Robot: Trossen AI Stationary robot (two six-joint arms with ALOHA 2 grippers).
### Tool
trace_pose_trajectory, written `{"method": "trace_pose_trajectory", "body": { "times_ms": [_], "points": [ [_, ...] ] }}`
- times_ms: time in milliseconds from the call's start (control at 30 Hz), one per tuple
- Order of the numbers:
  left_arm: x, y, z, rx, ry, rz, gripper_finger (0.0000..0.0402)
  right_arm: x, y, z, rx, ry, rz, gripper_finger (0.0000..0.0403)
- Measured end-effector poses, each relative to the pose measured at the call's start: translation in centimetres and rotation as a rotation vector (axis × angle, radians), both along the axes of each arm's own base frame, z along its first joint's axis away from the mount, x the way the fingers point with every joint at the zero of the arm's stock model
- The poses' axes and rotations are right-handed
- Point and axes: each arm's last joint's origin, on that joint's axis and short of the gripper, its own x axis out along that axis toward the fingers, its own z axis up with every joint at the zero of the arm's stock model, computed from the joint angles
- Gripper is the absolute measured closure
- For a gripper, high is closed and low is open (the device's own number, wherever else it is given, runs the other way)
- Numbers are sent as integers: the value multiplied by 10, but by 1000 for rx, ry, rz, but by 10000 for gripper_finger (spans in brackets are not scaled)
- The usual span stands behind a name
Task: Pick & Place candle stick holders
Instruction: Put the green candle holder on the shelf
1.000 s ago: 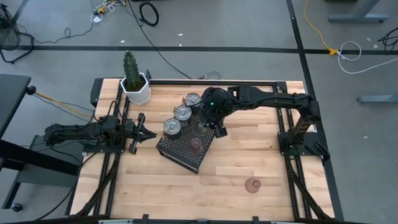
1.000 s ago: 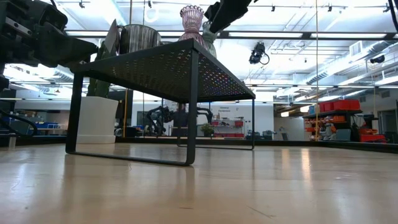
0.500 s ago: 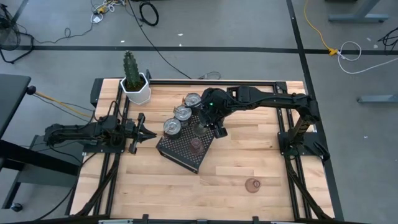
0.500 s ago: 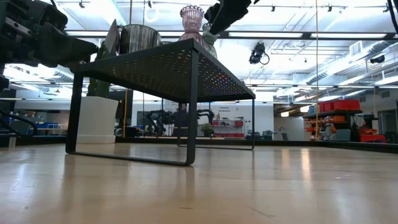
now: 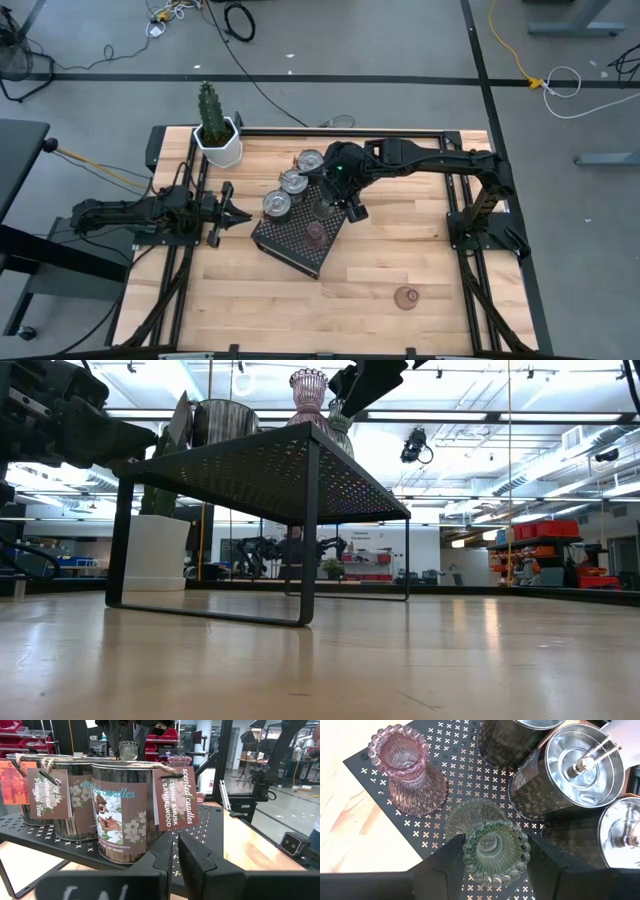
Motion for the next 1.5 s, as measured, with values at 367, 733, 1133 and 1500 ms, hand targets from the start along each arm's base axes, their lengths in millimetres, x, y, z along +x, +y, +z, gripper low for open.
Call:
{"method": "trace_pose_trajectory", "body": {
  "times_ms": [367,733,1133,1500],
  "points": [
    [0,0,0,0,0,0,367,0,1,0,-39,-2,41,234],
    [0,0,0,0,0,0,367,5,12,-12,-91,51,136,234],
    [0,0,0,0,0,0,367,5,10,-13,-136,62,103,234],
    [0,0,0,0,0,0,367,5,10,-13,-140,70,119,234]
  ]
}}
